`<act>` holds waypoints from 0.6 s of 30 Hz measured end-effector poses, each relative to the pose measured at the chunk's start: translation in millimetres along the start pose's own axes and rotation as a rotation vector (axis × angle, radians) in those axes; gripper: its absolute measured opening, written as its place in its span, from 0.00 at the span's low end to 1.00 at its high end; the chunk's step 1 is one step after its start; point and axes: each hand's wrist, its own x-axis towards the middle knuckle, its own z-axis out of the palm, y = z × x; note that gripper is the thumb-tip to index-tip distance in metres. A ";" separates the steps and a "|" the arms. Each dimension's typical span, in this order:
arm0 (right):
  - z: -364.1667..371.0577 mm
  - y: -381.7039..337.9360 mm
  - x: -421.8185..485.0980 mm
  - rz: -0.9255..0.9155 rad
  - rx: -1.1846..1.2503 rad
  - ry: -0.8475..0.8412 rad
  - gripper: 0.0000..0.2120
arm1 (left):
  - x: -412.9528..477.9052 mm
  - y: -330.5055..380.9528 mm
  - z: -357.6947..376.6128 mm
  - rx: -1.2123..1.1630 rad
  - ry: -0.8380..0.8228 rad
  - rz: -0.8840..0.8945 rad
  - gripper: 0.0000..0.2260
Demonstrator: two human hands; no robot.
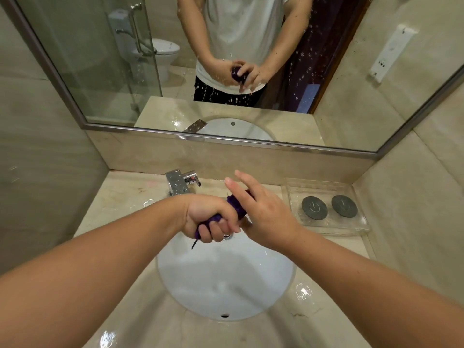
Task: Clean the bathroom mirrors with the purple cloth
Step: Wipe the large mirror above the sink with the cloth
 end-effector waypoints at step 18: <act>-12.1 -0.4 24.5 0.188 -0.283 -0.775 0.04 | 26.8 4.6 38.1 0.800 0.646 -0.098 0.07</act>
